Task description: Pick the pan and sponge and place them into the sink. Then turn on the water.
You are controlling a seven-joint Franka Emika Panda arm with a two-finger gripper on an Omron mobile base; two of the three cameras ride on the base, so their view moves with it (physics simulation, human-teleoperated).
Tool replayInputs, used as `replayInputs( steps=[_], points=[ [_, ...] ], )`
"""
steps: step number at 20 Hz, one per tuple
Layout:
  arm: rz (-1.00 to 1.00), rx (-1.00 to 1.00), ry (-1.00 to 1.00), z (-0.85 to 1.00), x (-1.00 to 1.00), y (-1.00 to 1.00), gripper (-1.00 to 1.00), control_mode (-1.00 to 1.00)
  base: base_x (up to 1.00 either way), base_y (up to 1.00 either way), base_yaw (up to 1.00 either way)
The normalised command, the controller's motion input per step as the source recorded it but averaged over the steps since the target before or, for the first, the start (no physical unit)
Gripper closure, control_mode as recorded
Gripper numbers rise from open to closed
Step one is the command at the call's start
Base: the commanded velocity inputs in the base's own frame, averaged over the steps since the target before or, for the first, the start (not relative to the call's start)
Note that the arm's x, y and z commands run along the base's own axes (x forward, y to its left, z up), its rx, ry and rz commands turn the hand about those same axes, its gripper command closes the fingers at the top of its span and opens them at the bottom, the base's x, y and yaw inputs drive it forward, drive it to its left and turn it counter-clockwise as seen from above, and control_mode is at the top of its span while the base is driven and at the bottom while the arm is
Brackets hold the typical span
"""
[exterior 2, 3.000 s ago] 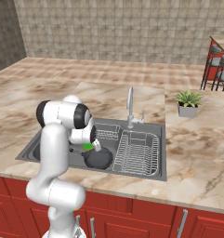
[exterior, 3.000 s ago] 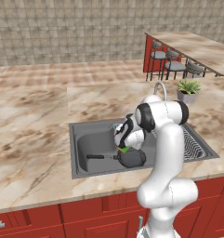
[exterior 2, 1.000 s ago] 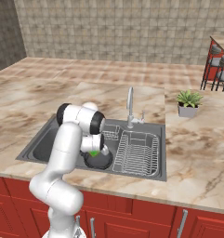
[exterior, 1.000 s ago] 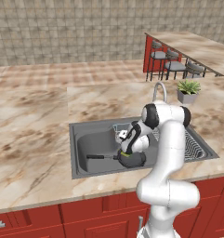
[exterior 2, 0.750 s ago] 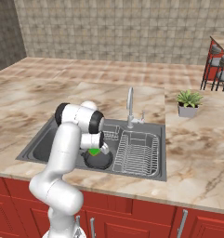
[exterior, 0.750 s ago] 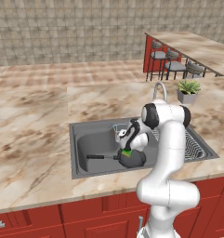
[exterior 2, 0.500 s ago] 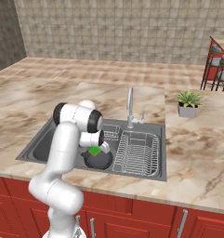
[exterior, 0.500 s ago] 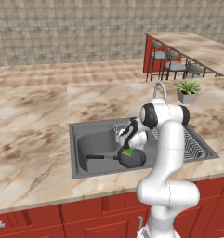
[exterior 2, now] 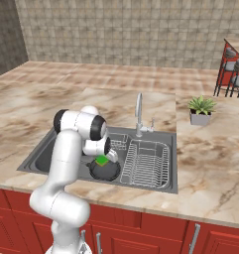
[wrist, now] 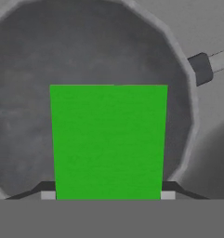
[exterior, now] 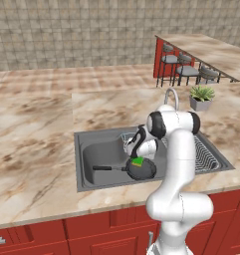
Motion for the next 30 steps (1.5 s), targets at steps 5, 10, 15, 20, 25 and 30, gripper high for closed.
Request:
replayInputs(
  steps=[5,10,15,20,25,30],
  points=[
    [0.03,-0.03,0.02,-0.52,-0.3,0.0,1.0,-1.0,0.0,0.0,0.0],
    [0.04,-0.02,0.02,-0.54,-0.37,0.02,1.0,-1.0,0.0,0.0,0.0],
    [0.05,-0.02,0.02,-0.48,-0.39,0.02,1.0,-1.0,0.0,0.0,0.0],
    [0.07,-0.02,0.03,-0.54,-0.52,0.04,1.0,-1.0,0.0,0.0,0.0],
    [0.08,-0.02,0.06,-0.62,-0.51,0.04,1.0,-1.0,0.0,0.0,0.0],
    [0.03,-0.03,0.04,-0.62,-0.62,0.16,1.0,-1.0,0.0,0.0,0.0]
  ],
)
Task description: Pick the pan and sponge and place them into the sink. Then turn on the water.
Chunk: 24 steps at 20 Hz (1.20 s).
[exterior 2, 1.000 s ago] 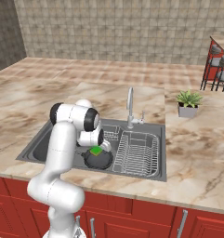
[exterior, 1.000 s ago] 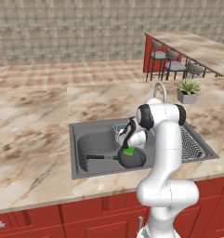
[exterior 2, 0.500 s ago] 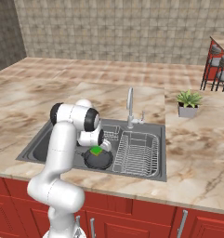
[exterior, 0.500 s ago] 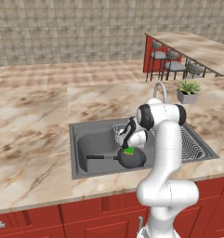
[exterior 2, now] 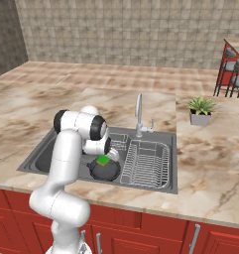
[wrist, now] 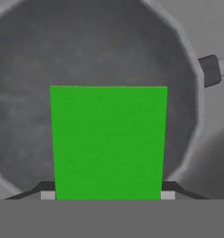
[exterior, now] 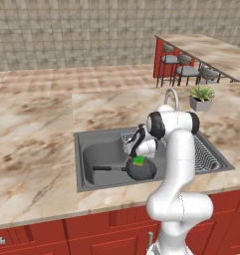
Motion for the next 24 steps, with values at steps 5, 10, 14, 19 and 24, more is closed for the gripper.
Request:
replayInputs(
  steps=[5,10,14,19,24],
  points=[
    [0.03,-0.04,0.06,-0.59,-0.58,0.21,1.0,-1.0,0.0,0.0,0.0],
    [0.08,0.07,0.03,-0.24,-0.29,0.0,1.0,-1.0,0.0,0.0,0.0],
    [0.03,0.08,0.02,0.0,-0.52,0.08,1.0,-1.0,0.0,0.0,0.0],
    [0.05,0.03,-0.09,0.04,-0.37,0.18,1.0,-1.0,0.0,0.0,0.0],
    [0.03,-0.04,-0.09,-0.01,-0.2,0.28,1.0,-1.0,0.0,0.0,0.0]
  ],
)
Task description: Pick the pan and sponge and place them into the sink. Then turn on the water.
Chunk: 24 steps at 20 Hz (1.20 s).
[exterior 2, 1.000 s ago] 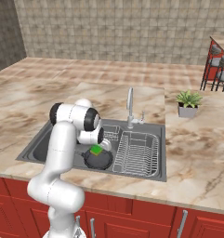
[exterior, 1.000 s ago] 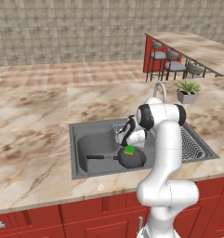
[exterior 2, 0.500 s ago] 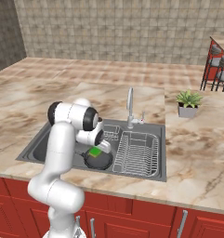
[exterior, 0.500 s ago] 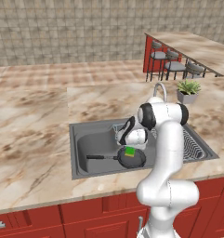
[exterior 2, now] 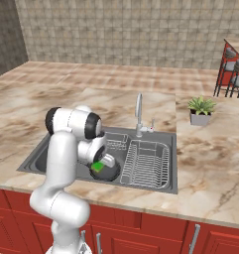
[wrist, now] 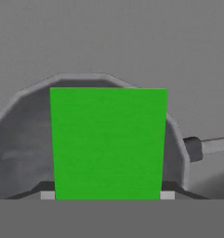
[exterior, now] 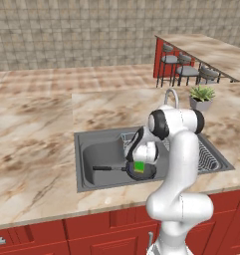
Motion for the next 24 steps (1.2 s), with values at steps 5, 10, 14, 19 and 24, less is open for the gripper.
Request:
replayInputs(
  steps=[5,10,14,19,24],
  points=[
    [0.02,-0.09,-0.01,-0.29,0.11,0.29,1.0,-1.0,0.0,0.0,0.0],
    [0.02,-0.1,0.02,-0.36,0.21,0.23,1.0,-1.0,0.0,0.0,0.0],
    [0.02,-0.05,0.04,-0.21,0.4,0.18,1.0,-1.0,0.0,0.0,0.0],
    [0.02,-0.05,0.04,-0.22,0.4,0.26,1.0,-1.0,0.0,0.0,0.0],
    [0.02,-0.07,0.08,-0.34,0.32,0.2,-1.0,-1.0,0.0,0.0,0.0]
  ],
)
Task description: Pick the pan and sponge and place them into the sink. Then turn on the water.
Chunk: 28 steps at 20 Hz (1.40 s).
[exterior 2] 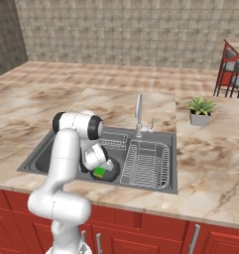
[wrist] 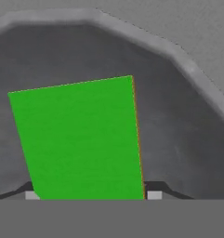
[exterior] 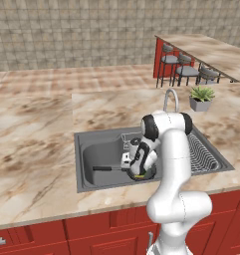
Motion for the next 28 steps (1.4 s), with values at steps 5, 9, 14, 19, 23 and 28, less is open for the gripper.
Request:
replayInputs(
  steps=[5,9,14,19,23,28],
  points=[
    [0.0,-0.02,0.08,-0.05,0.16,0.04,-1.0,-1.0,0.0,0.0,0.0],
    [0.0,0.0,0.06,0.16,0.03,0.0,-1.0,-1.0,0.0,0.0,0.0],
    [0.0,0.0,0.02,0.24,-0.11,0.0,-1.0,-1.0,0.0,0.0,0.0],
    [0.04,0.0,0.0,0.39,-0.38,0.04,-1.0,-1.0,0.0,0.0,0.0],
    [0.06,-0.01,-0.03,0.62,-0.42,0.01,-1.0,-1.0,0.0,0.0,0.0],
    [0.05,0.0,-0.11,0.55,-0.4,-0.03,-1.0,-1.0,0.0,0.0,0.0]
  ],
)
